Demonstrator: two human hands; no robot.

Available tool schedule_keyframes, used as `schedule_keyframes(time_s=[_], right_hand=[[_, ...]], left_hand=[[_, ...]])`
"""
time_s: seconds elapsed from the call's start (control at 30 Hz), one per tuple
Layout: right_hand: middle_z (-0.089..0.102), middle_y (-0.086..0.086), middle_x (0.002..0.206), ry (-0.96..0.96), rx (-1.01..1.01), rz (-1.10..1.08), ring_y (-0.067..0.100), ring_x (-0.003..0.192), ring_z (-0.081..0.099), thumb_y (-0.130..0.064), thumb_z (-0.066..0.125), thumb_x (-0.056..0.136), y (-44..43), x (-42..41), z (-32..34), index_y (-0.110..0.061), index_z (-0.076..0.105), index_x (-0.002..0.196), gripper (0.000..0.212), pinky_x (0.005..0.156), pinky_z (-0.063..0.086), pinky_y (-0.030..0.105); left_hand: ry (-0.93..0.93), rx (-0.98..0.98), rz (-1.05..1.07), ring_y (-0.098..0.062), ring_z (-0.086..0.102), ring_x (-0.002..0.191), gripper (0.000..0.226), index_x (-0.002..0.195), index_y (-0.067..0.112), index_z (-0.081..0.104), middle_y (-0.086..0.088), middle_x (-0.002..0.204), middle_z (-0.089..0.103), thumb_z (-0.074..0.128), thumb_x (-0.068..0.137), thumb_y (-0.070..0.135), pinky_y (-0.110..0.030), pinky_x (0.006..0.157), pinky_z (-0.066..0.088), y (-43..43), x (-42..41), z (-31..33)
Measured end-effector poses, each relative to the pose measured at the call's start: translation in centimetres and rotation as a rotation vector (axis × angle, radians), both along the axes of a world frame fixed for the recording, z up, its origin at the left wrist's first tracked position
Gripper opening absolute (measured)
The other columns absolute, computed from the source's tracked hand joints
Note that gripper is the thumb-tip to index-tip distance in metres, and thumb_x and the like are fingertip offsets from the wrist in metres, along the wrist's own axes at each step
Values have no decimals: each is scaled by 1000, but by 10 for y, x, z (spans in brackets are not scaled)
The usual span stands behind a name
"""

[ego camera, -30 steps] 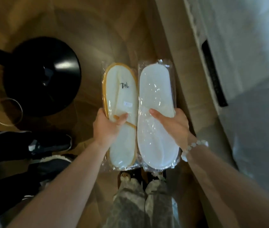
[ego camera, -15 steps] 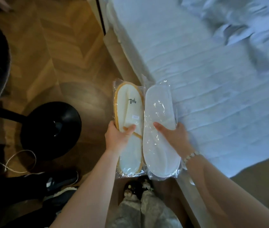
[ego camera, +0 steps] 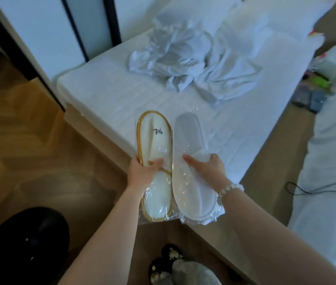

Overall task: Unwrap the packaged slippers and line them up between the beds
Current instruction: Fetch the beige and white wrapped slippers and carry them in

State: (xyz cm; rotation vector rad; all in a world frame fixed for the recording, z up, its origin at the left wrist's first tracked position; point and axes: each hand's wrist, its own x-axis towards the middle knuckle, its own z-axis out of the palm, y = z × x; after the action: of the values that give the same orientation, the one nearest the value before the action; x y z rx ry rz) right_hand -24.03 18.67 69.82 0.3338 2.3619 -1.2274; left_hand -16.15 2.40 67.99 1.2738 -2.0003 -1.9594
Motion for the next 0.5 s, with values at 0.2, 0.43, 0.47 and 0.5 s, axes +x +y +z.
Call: schedule_keyframes(time_s=[0.2, 0.43, 0.47, 0.5], right_hand=[[56, 1, 107, 7, -24, -164, 20, 93, 56, -61, 76, 62, 62, -1, 15, -11, 47, 122, 83, 82, 49, 32], [56, 1, 109, -6, -51, -347, 21, 94, 57, -62, 77, 59, 141, 7, 30, -12, 48, 121, 84, 82, 50, 33], [56, 0, 107, -6, -58, -369, 21, 94, 57, -62, 77, 60, 155, 6, 32, -12, 48, 121, 84, 81, 50, 33], [55, 0, 104, -7, -71, -385, 21, 92, 56, -61, 77, 60, 167, 5, 35, -12, 47, 120, 83, 80, 49, 33]], left_hand=[[15, 26, -210, -24, 64, 94, 59, 115, 12, 50, -5, 106, 63, 82, 68, 31, -41, 86, 55, 47, -33, 11], [26, 50, -354, -21, 66, 93, 56, 112, 10, 59, -5, 105, 68, 83, 66, 30, -39, 87, 55, 117, -56, 26], [32, 49, -380, -21, 67, 92, 56, 111, 10, 60, -5, 104, 69, 84, 64, 31, -39, 86, 55, 129, -61, 28], [35, 38, -400, -21, 68, 90, 55, 109, 10, 62, -5, 103, 69, 84, 64, 31, -38, 85, 56, 140, -67, 32]])
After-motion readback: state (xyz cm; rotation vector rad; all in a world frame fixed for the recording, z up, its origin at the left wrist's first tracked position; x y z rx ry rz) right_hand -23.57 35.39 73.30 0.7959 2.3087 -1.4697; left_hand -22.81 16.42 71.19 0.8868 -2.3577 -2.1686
